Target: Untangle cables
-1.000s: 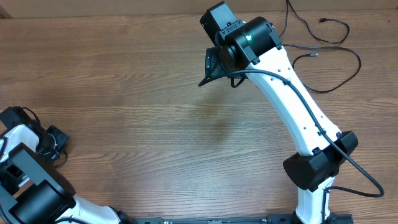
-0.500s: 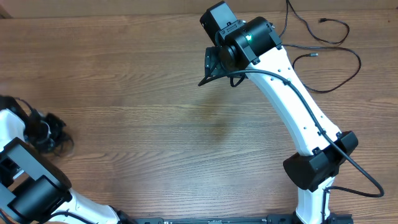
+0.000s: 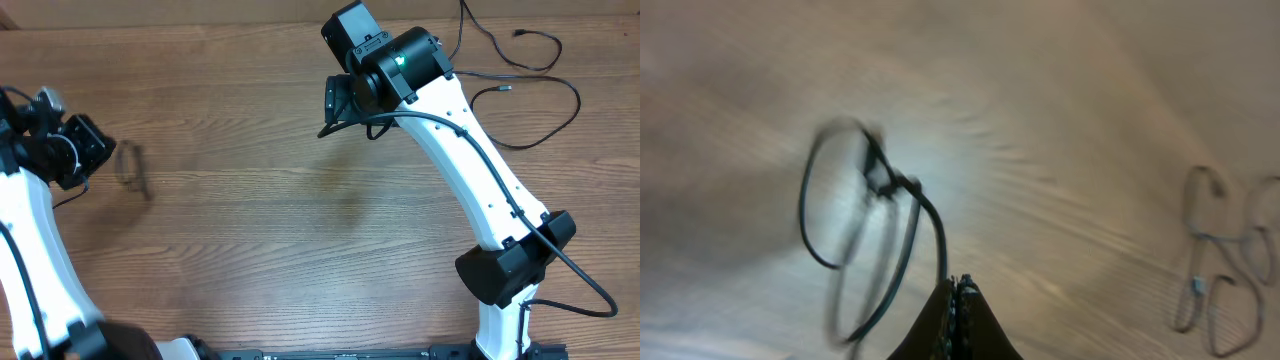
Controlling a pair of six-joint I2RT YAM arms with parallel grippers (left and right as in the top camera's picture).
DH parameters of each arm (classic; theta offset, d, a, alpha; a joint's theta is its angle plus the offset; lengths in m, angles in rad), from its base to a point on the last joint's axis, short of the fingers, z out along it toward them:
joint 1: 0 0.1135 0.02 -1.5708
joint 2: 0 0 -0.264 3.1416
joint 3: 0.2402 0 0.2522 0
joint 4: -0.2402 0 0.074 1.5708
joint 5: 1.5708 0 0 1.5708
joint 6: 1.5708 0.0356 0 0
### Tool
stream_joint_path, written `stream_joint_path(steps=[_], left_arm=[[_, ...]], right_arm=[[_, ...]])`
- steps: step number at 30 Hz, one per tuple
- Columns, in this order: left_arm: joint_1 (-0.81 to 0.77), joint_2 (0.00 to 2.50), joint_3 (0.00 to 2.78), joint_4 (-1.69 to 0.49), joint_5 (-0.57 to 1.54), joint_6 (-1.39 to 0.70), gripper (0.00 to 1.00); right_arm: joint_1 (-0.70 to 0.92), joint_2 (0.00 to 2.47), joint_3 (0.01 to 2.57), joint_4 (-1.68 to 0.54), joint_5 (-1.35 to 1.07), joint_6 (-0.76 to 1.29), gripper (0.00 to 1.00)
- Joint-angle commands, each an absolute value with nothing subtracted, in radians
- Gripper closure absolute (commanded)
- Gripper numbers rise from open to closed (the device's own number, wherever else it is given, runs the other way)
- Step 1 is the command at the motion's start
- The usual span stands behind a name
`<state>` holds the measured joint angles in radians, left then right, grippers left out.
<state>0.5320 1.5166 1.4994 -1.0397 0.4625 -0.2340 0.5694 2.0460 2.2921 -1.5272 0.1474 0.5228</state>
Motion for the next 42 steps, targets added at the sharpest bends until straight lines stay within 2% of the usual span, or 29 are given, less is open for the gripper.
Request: stream_joint_path(steps=[1,5,8,10,13,14,15,16,18,21,32,40,42], left_arm=[[0.493,1.405,1.523,-1.038,0.517,-0.278,0.96],[0.458,1.296,1.523,-1.044,0.540,-0.277,0.96],[0.458,1.289,1.523,-1.072,0.447,-0.277,0.96],[0.458,1.296,1.523,-1.102,0.359,-0.278,0.90],[0.458,1.324,1.523,-1.152,0.247,-0.278,0.63],[0.459,1.336,1.523,-1.163,0.220,-0.278,0.46],[0.460,1.349,1.523,-1.172,0.200,-0.278,0.17],[0.460,1.365,1.523,-1.181,0.179,-0.278,0.00],[0.460,1.413,1.523,-1.207,0.146,-0.278,0.00],[0.460,1.460,1.523,-1.219,0.146,-0.278,0.00],[0.459,1.549,1.523,-1.230,0.150,-0.312,0.00],[0.459,1.549,1.523,-1.259,0.150,-0.315,0.01],[0.459,1.549,1.523,-1.259,0.150,-0.315,0.01]], right_arm=[[0.549,2.043,2.289,-1.518,0.089,0.515,0.20],[0.503,2.043,2.289,-1.520,0.068,0.515,0.21],[0.480,2.043,2.289,-1.525,0.022,0.514,0.21],[0.472,2.043,2.289,-1.524,-0.031,0.498,0.21],[0.472,2.043,2.289,-1.515,-0.111,0.462,0.20],[0.474,2.045,2.289,-1.513,-0.125,0.462,0.20],[0.479,2.045,2.288,-1.512,-0.136,0.462,0.20],[0.486,2.047,2.286,-1.512,-0.137,0.463,0.20],[0.513,2.056,2.263,-1.508,-0.134,0.463,0.12],[0.545,2.070,2.206,-1.473,-0.133,0.464,0.09],[0.710,2.085,1.895,-1.171,-0.144,0.611,0.11],[0.831,2.093,1.761,-0.891,-0.105,0.764,0.23],[0.856,2.098,1.745,-0.844,-0.073,0.780,0.33]])
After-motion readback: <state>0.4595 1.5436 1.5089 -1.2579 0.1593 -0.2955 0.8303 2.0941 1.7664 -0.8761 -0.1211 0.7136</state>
